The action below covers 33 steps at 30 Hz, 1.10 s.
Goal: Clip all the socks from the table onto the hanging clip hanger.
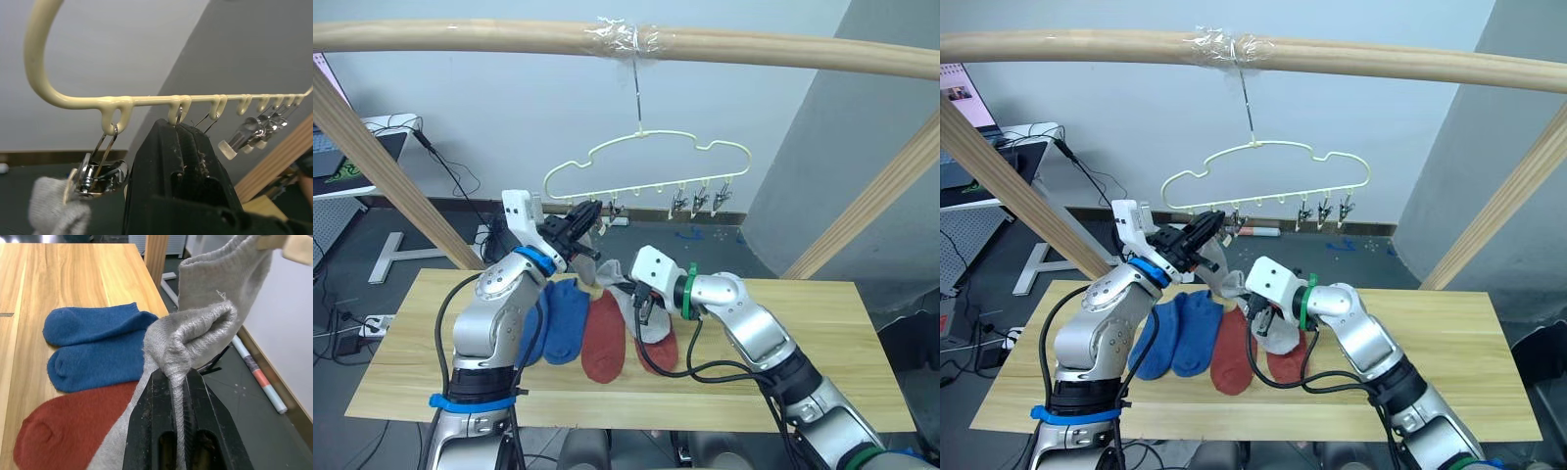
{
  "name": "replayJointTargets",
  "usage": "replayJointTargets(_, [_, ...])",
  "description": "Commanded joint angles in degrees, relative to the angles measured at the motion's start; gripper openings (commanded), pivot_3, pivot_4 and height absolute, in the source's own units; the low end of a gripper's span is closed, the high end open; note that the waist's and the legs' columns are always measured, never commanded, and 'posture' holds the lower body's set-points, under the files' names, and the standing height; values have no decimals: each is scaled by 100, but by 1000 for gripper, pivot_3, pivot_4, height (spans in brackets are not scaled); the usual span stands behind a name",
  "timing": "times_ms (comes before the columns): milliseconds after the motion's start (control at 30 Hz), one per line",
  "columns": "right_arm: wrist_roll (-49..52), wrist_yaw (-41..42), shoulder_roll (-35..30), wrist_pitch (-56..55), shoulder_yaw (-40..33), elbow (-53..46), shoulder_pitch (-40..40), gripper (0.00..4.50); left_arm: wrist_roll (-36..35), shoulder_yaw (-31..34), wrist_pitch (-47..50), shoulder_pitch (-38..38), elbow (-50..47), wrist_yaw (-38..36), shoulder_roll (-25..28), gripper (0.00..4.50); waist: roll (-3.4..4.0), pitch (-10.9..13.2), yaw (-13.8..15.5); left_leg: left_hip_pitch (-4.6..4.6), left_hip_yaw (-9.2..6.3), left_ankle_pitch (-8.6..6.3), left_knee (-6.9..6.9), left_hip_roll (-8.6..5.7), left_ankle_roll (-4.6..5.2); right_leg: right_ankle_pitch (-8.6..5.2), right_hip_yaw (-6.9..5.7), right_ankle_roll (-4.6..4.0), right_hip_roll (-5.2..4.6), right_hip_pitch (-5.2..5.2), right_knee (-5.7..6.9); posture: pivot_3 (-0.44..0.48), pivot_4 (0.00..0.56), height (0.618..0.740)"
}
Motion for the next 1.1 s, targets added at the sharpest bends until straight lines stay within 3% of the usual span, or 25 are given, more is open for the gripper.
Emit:
replayJointTargets(33, [33, -5, 176, -106, 22, 173, -257, 16, -200, 49, 52, -90, -359, -182, 133, 0, 0, 0, 2, 0, -1, 0, 0, 0, 0, 0, -1, 0, 0, 0, 0, -10, 133, 705])
replayJointTargets(1100, [286, -78, 595, -30, -514, 884, -910, 16, -67, -80, -134, 125, -341, -489, 318, 0, -4, -2, 90, 0, 2, 4, 0, 1, -7, 2, -1, -4, -2, -2, 4, 10, 127, 705])
